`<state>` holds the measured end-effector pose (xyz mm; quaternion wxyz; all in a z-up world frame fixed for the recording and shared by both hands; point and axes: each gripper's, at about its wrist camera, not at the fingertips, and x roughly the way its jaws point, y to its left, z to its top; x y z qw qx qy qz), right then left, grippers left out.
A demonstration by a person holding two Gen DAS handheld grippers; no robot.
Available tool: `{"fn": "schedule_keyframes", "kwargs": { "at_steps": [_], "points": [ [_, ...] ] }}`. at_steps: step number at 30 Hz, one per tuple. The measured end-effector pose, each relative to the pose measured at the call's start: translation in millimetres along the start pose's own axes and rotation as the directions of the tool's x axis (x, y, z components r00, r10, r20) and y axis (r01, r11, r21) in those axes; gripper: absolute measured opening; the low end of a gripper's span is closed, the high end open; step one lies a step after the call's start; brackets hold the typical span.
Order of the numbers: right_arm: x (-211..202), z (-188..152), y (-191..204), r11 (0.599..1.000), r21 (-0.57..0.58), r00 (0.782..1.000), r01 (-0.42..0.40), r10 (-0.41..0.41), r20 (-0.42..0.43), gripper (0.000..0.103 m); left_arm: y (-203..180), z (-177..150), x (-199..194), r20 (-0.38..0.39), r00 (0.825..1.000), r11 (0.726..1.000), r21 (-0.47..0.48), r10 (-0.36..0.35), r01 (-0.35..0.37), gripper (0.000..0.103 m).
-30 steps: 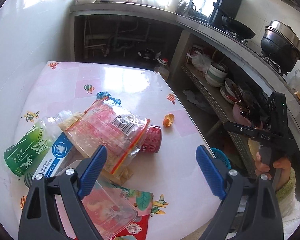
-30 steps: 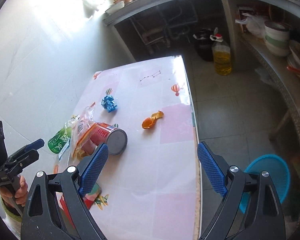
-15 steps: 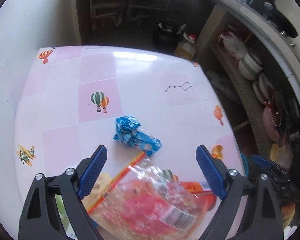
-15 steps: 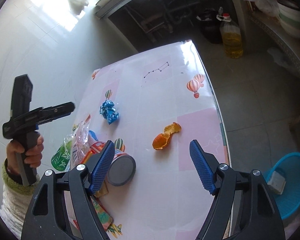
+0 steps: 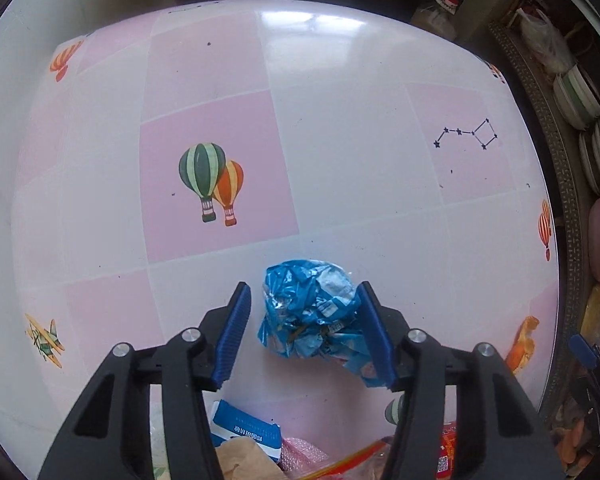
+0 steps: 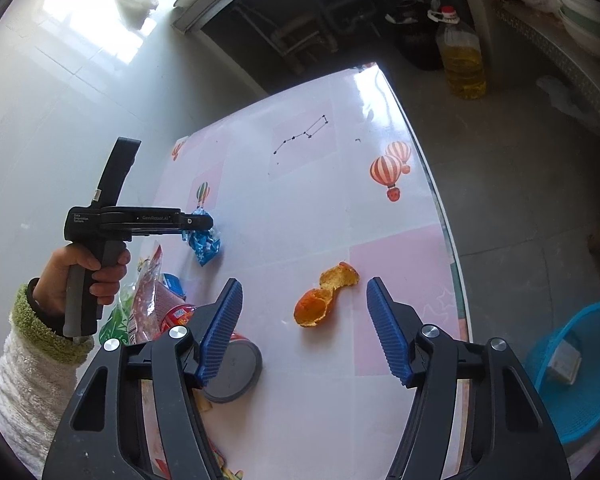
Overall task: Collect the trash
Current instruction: 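Grasp the crumpled blue wrapper with the left tool while the right tool approaches the orange peel, then grasp the orange peel with the right tool while the left tool holds the blue wrapper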
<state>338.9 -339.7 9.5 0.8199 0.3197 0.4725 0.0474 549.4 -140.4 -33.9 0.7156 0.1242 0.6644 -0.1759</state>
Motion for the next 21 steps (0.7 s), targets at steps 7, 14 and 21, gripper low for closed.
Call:
{"fn": "schedule_keyframes", "kwargs": {
  "at_steps": [7, 14, 21],
  "points": [
    [7.8, -1.1, -4.4, 1.000, 0.007, 0.999, -0.003, 0.004, -0.032, 0.053, 5.1, -3.8, -3.1, 0.031, 0.999, 0.999, -0.030, -0.037, 0.038, 0.035],
    [23.8, -4.5, -1.8, 1.000, -0.011, 0.998, 0.011, -0.012, -0.068, 0.047, 24.3, -3.9, -14.4, 0.104, 0.992, 0.994, -0.076, -0.076, 0.084, 0.029],
    [34.9, -8.5, 3.2, 0.997, -0.042, 0.995, 0.061, -0.063, -0.073, 0.044, 32.9, -11.8, -43.7, 0.218, 0.973, 0.990, -0.107, -0.071, 0.096, 0.028]
  ]
}}
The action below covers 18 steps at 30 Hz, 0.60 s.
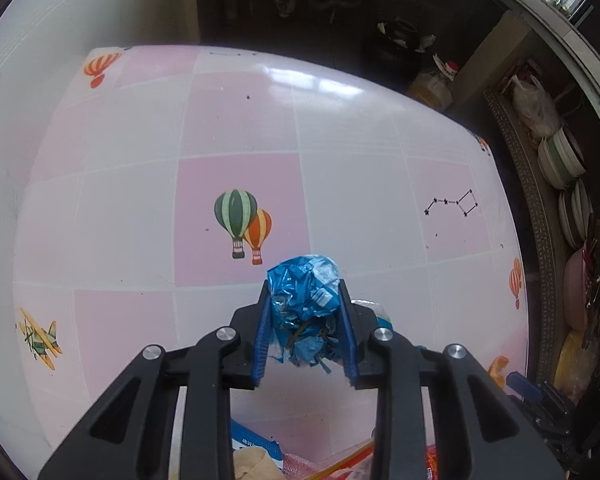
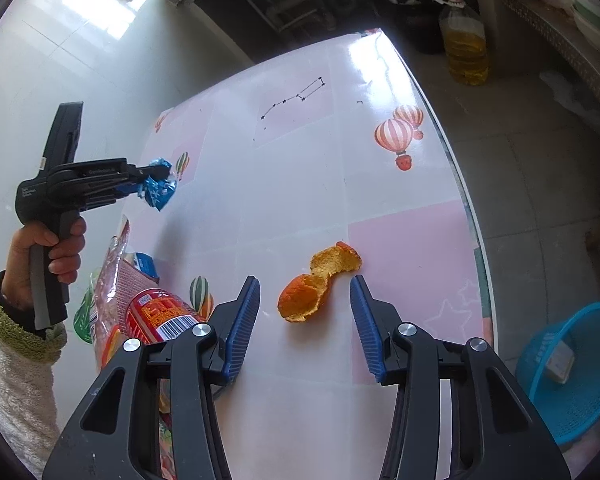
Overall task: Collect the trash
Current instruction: 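Grasp the orange peel with the right tool while the left tool holds the blue wrapper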
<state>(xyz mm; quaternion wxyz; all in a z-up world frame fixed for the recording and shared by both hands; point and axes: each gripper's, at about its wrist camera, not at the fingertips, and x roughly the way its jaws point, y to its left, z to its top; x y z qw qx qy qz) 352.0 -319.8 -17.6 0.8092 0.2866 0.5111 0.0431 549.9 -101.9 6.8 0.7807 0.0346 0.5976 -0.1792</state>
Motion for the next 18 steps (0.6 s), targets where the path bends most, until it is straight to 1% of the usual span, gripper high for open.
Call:
{"fn": "schedule_keyframes", "kwargs": {
  "at_steps": [3, 4, 6, 8, 10, 11, 13, 15, 18],
  "points": [
    [6.2, -1.6, 4.8, 1.000, -0.021, 1.000, 0.019, -0.019, -0.006, 0.040, 7.6, 1.0, -27.5, 0.076, 0.996, 0.998, -0.053, -0.042, 0.046, 0.028],
    [8.2, -2.4, 6.8, 0.999, -0.032, 1.000, 0.029, -0.029, -0.008, 0.040, 9.6, 1.6, -37.3, 0.106, 0.993, 0.995, -0.069, -0.060, 0.068, 0.028],
    [12.4, -2.9, 7.1, 0.998, -0.051, 0.999, 0.049, -0.050, -0.011, 0.035, 14.1, 1.1, -58.2, 0.162, 0.982, 0.990, -0.092, -0.091, 0.107, 0.028],
    [15.4, -3.7, 11.3, 0.996, -0.067, 0.998, 0.063, -0.064, -0.003, 0.033, 13.1, -2.9, -77.5, 0.206, 0.972, 0.987, -0.095, -0.110, 0.132, 0.028],
    [16.9, -3.1, 13.9, 0.994, -0.075, 0.997, 0.075, -0.075, 0.003, 0.028, 5.6, -8.1, -92.8, 0.238, 0.964, 0.986, -0.079, -0.123, 0.145, 0.028],
    [18.1, -2.8, 14.3, 0.995, -0.073, 0.997, 0.075, -0.075, 0.003, 0.024, 2.9, -13.7, -101.5, 0.252, 0.959, 0.987, -0.065, -0.126, 0.147, 0.028],
    [18.1, -3.7, 12.0, 0.996, -0.066, 0.998, 0.066, -0.066, 0.002, 0.020, -4.1, -26.3, -114.6, 0.276, 0.952, 0.988, -0.034, -0.135, 0.150, 0.028],
    [15.0, -4.9, 10.2, 0.997, -0.060, 0.998, 0.058, -0.058, 0.006, 0.014, -9.3, -41.8, -126.1, 0.288, 0.947, 0.988, -0.009, -0.143, 0.152, 0.028],
    [9.8, -6.4, 6.4, 0.999, -0.038, 0.999, 0.034, -0.034, 0.005, 0.011, -15.0, -68.0, -140.3, 0.303, 0.938, 0.985, 0.025, -0.168, 0.168, 0.028]
  ]
}}
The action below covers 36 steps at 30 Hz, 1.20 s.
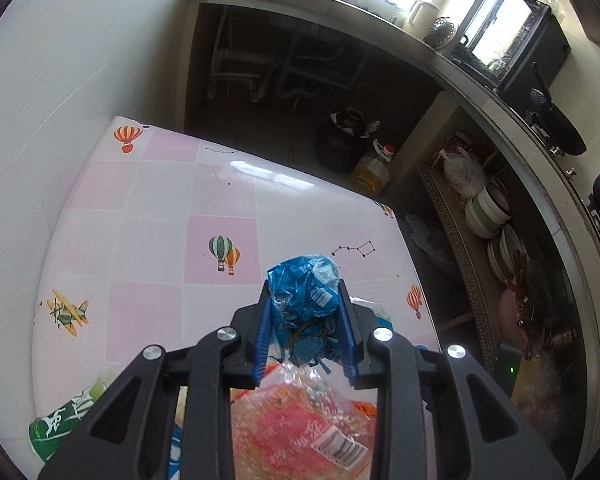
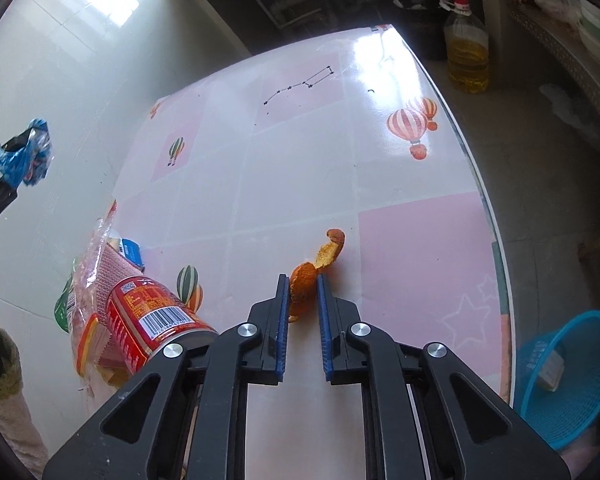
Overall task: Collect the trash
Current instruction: 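Grasp the orange peel with the right tool while the left tool holds the blue wrapper, then carry both items over the wastebasket and open both tools to drop them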
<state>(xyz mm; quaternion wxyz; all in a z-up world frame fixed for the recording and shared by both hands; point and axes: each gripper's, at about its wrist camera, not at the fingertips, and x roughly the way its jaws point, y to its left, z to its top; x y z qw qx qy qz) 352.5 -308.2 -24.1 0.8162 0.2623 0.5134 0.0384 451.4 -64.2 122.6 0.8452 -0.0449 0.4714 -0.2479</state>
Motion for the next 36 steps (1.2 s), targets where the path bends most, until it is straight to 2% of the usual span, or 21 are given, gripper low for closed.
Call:
{"fn": "schedule_keyframes", "kwargs": {
  "at_steps": [9, 18, 25, 32, 36],
  "points": [
    [-36.1, -16.9, -11.3, 0.999, 0.027, 0.999, -0.027, 0.026, 0.043, 0.010, -29.2, -68.3, -45.9, 0.037, 0.997, 0.997, 0.051, -0.065, 0.063, 0.028],
    [-118.7, -68.2, -43.5, 0.995, 0.093, 0.990, -0.028, 0.015, 0.138, 0.010, -69.9, -129.6, -62.1, 0.007, 0.990, 0.979, 0.152, -0.138, 0.135, 0.028],
    [-172.1, -118.0, -78.5, 0.982, 0.188, 0.975, -0.007, -0.034, 0.219, 0.010, -133.1, -165.6, -45.7, -0.079, 0.974, 0.944, 0.242, -0.213, 0.226, 0.028],
    [-197.8, -167.2, -126.1, 0.952, 0.303, 0.973, 0.046, -0.111, 0.202, 0.010, -205.1, -198.8, -12.1, -0.177, 0.947, 0.900, 0.303, -0.269, 0.312, 0.028],
    [-205.8, -190.8, -154.1, 0.925, 0.372, 0.970, 0.075, -0.154, 0.187, 0.010, -244.4, -215.3, 11.5, -0.232, 0.933, 0.873, 0.346, -0.275, 0.343, 0.028]
  ]
}}
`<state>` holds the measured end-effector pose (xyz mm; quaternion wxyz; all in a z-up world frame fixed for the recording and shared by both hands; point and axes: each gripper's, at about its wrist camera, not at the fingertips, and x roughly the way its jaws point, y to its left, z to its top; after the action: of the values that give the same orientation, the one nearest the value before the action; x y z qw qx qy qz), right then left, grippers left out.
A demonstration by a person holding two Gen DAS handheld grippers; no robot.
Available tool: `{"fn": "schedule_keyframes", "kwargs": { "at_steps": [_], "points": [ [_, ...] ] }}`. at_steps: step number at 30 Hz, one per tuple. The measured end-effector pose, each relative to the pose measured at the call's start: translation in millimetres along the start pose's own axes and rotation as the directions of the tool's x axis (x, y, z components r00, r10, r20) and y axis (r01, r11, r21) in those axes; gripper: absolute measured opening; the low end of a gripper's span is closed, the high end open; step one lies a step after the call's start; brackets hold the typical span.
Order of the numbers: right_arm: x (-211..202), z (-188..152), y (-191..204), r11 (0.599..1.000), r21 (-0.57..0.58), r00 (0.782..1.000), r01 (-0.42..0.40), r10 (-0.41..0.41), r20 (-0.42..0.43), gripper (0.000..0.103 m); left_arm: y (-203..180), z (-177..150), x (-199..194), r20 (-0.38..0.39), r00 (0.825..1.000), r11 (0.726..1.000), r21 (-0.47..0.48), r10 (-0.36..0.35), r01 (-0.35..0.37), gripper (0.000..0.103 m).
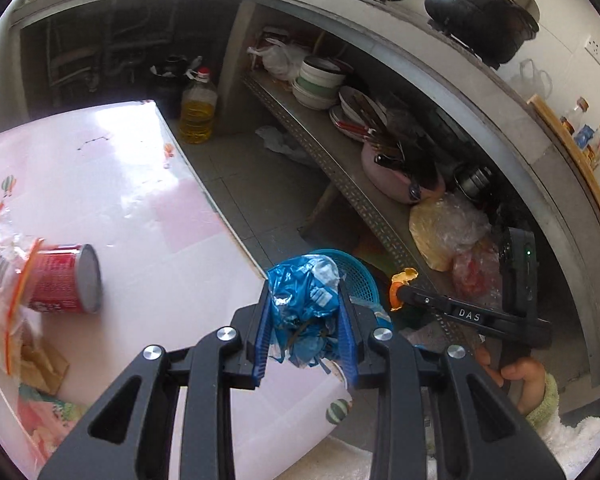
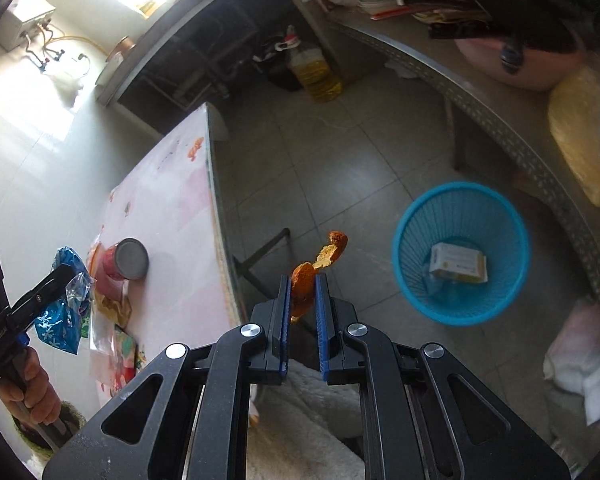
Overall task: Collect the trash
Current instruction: 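Carry both items over the wastebasket and open both tools to drop them, then move both tools back toward the table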
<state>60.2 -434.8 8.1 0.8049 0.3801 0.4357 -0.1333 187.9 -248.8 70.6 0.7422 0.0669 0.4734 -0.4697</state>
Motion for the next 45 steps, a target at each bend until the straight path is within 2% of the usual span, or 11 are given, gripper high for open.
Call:
{"fn": "schedule_keyframes", "kwargs": {
  "at_steps": [8, 18, 19, 20, 22, 24, 27, 35, 40, 45],
  "points": [
    [-4.8, -12.5, -56.6, 0.990, 0.125, 0.998, 0.058, -0.060, 0.008, 0.010, -50.0, 11.1, 77.6, -0.126, 0.992, 0.998, 0.061, -0.024, 0.032, 0.028],
    [23.9, -3.3, -106.5, 0.973, 0.196, 0.993, 0.120, -0.115, -0.037, 0.012, -92.7, 22.1, 179.6, -0.286, 0.958, 0.995, 0.074, -0.038, 0.062, 0.028],
    [28.1, 0.8, -110.0, 0.971, 0.196, 0.991, 0.133, -0.129, -0.036, 0.015, -95.1, 24.7, 188.2, -0.290, 0.956, 0.995, 0.079, -0.036, 0.061, 0.030],
    [32.2, 5.3, -114.2, 0.968, 0.202, 0.989, 0.147, -0.143, -0.034, 0.016, -98.3, 28.2, 198.9, -0.296, 0.954, 0.995, 0.081, -0.036, 0.063, 0.036],
    [38.8, 12.9, -121.1, 0.965, 0.207, 0.987, 0.163, -0.161, -0.028, 0.025, -98.4, 32.2, 212.7, -0.301, 0.953, 0.997, 0.057, -0.034, 0.054, 0.050],
    [41.6, 17.1, -127.2, 0.957, 0.205, 0.978, 0.206, -0.208, -0.014, 0.039, -95.7, 34.5, 217.1, -0.282, 0.958, 0.998, 0.013, -0.056, 0.062, 0.055],
    [40.7, 16.2, -130.9, 0.952, 0.199, 0.972, 0.231, -0.234, -0.006, 0.040, -91.8, 32.2, 214.0, -0.260, 0.960, 0.995, -0.030, -0.102, 0.097, 0.060],
    [30.5, 4.5, -127.9, 0.960, 0.171, 0.973, 0.224, -0.231, 0.021, 0.040, -86.2, 25.5, 182.0, -0.201, 0.972, 0.993, -0.041, -0.120, 0.114, 0.065],
    [22.1, 0.3, -113.2, 0.966, 0.142, 0.973, 0.218, -0.226, 0.044, 0.045, -82.1, 16.1, 148.3, -0.136, 0.985, 0.994, -0.021, -0.105, 0.103, 0.072],
    [13.4, -1.1, -91.2, 0.972, 0.085, 0.972, 0.220, -0.226, 0.071, 0.056, -72.6, 4.5, 117.2, -0.058, 0.996, 0.997, -0.041, -0.069, 0.067, 0.077]
  ]
}}
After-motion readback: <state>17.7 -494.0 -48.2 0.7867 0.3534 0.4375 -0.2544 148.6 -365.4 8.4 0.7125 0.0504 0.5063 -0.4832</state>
